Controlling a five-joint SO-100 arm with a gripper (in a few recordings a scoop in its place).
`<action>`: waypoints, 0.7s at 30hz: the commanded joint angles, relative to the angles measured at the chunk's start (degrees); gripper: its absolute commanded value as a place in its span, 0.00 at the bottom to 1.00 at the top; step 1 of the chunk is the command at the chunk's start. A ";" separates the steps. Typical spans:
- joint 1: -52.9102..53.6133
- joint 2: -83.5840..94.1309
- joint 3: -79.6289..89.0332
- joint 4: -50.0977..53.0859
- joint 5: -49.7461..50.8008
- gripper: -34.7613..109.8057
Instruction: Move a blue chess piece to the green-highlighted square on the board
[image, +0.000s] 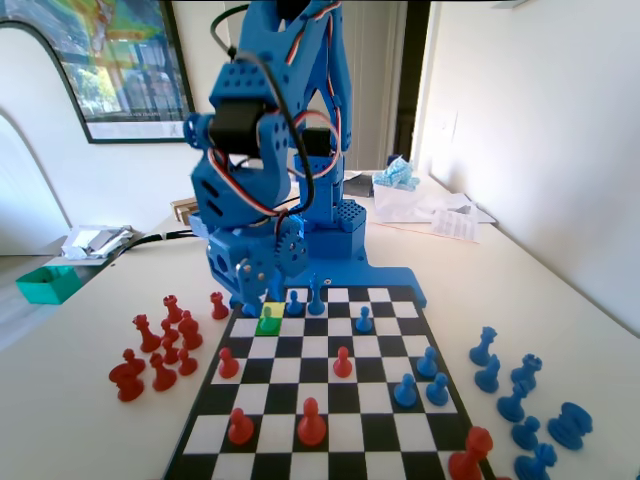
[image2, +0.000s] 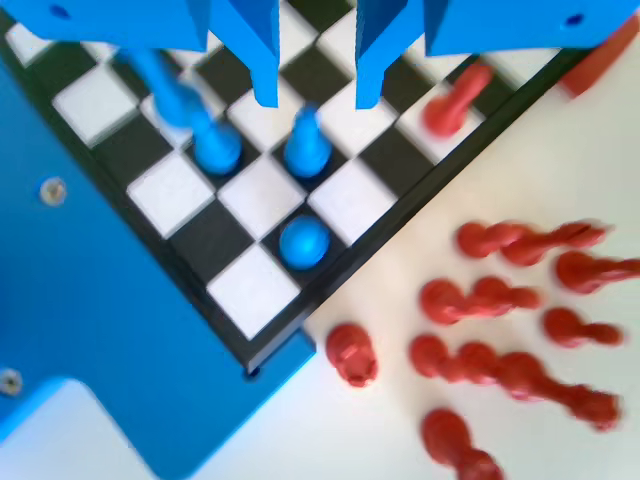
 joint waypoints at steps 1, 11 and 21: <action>-1.05 8.09 -5.98 8.09 4.39 0.28; -6.50 25.31 -10.28 18.72 29.09 0.26; -5.27 48.87 1.93 14.15 40.17 0.26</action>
